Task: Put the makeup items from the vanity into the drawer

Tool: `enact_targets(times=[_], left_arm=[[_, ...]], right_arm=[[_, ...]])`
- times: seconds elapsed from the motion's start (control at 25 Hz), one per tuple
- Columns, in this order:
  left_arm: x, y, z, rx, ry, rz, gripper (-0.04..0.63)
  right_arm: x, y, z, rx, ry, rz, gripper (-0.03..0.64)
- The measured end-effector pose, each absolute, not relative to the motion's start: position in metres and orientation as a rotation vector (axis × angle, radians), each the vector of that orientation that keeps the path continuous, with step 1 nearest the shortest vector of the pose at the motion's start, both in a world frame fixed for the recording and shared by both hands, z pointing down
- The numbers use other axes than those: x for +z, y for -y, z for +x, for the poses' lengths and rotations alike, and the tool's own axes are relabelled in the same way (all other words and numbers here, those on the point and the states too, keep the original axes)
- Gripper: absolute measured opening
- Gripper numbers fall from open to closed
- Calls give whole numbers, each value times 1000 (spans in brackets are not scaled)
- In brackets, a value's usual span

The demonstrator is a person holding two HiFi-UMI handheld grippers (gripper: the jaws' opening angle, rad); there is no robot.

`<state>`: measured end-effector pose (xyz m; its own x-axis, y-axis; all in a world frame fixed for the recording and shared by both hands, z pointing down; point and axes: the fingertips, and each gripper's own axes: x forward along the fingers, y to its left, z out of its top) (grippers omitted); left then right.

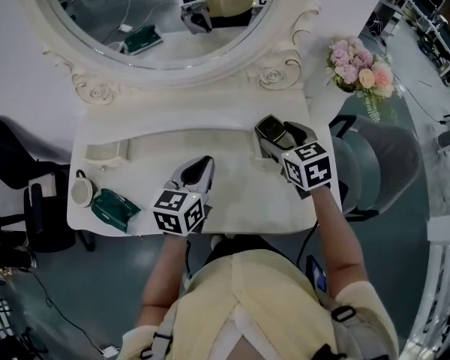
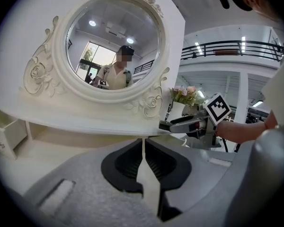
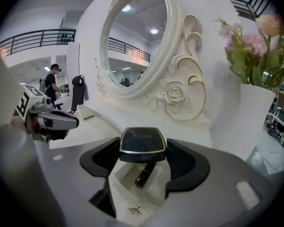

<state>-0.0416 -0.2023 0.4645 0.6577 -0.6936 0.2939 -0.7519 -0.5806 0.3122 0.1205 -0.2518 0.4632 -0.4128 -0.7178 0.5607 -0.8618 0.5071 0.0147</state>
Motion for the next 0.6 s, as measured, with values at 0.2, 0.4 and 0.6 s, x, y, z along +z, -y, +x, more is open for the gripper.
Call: enact_targets(times=[0.2,0.4,0.6], left_arm=[[465,204,-22,204,1082,2493,9],[466,205,-5,213,1030,2517,9],[468,206,7,225,989,2531,9]], right_arm=[[466,233,140,410,2210,1282,314],[475,214,154,506,2170,1246,314],[490,209,170,650,2097,1260,314]])
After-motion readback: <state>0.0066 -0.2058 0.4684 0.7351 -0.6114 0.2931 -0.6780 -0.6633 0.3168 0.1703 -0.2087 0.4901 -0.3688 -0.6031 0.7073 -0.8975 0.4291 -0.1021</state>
